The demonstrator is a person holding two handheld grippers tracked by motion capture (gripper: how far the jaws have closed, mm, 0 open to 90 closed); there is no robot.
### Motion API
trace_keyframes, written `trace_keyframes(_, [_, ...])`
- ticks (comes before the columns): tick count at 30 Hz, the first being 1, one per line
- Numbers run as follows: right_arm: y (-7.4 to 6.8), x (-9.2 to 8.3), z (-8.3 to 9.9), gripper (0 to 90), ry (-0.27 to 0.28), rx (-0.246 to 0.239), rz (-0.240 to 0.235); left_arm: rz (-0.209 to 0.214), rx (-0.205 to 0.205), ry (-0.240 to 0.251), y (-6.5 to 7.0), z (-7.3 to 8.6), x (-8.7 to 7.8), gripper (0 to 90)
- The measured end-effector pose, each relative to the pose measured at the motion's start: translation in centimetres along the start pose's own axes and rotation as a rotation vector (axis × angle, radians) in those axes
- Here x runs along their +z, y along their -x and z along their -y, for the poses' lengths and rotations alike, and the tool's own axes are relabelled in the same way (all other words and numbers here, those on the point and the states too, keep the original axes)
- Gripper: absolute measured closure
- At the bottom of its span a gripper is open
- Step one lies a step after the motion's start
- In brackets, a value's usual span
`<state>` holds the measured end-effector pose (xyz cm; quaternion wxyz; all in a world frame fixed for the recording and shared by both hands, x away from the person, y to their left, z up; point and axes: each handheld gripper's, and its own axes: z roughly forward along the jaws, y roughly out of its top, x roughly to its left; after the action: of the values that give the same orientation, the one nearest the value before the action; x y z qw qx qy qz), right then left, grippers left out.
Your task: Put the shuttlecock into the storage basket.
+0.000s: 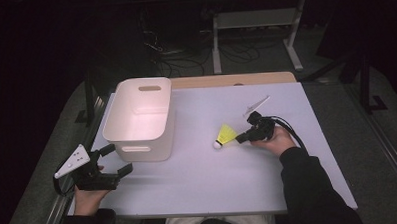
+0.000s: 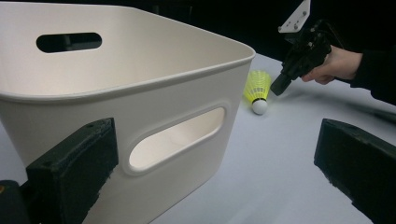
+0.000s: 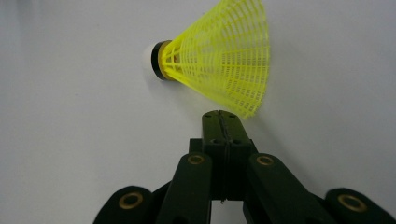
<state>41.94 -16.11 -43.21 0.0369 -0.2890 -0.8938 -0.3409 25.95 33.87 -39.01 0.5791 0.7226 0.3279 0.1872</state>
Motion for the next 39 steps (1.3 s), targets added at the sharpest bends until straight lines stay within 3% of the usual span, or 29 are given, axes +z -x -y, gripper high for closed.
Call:
trace_keyframes(18, [0.2, 0.6, -1.8, 88.7, 0.055, 0.012, 0.002, 0.009, -0.001, -0.001, 0.0, 0.0, 0.0, 0.0])
trace_keyframes(39, [0.8, 2.0, -4.0, 88.7, 0.033, 0.012, 0.034, 0.015, -0.005, 0.003, 0.0, 0.0, 0.0, 0.0])
